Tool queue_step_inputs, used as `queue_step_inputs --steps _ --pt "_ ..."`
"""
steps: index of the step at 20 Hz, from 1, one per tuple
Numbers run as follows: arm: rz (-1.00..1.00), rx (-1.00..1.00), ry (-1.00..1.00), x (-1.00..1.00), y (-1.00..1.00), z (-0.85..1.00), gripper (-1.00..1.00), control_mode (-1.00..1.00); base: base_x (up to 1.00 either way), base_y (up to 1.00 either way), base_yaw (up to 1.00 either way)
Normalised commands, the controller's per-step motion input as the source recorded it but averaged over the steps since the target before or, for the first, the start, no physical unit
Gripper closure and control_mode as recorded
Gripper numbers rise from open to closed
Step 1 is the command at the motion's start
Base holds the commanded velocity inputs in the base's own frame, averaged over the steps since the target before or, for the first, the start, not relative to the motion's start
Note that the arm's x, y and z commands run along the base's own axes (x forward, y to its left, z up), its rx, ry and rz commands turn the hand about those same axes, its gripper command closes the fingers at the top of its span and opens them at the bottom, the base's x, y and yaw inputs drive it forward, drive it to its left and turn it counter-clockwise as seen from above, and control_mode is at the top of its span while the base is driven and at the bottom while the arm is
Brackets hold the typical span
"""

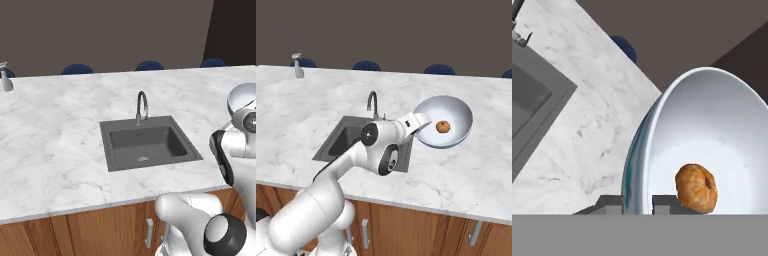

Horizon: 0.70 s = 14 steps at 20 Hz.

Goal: Move the glass cup from next to the sink to the open cabinet. Then, move the bowl with the tangerine to the fridge to clear the area for faucet cleaning.

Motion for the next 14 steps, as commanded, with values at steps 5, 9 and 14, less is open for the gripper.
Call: queue_step_inputs --steps 5,9,14 --pt "0.06 -0.05 0.09 -0.25 0.43 0.18 1.00 1.00 -0.17 0.17 0.08" --pt "0.00 0.00 0.00 0.00 0.00 0.00 1.00 1.00 -0.25 0.51 0.81" --pt "0.00 0.00 0.00 0.00 0.00 0.00 1.00 1.00 0.00 0.24 0.94"
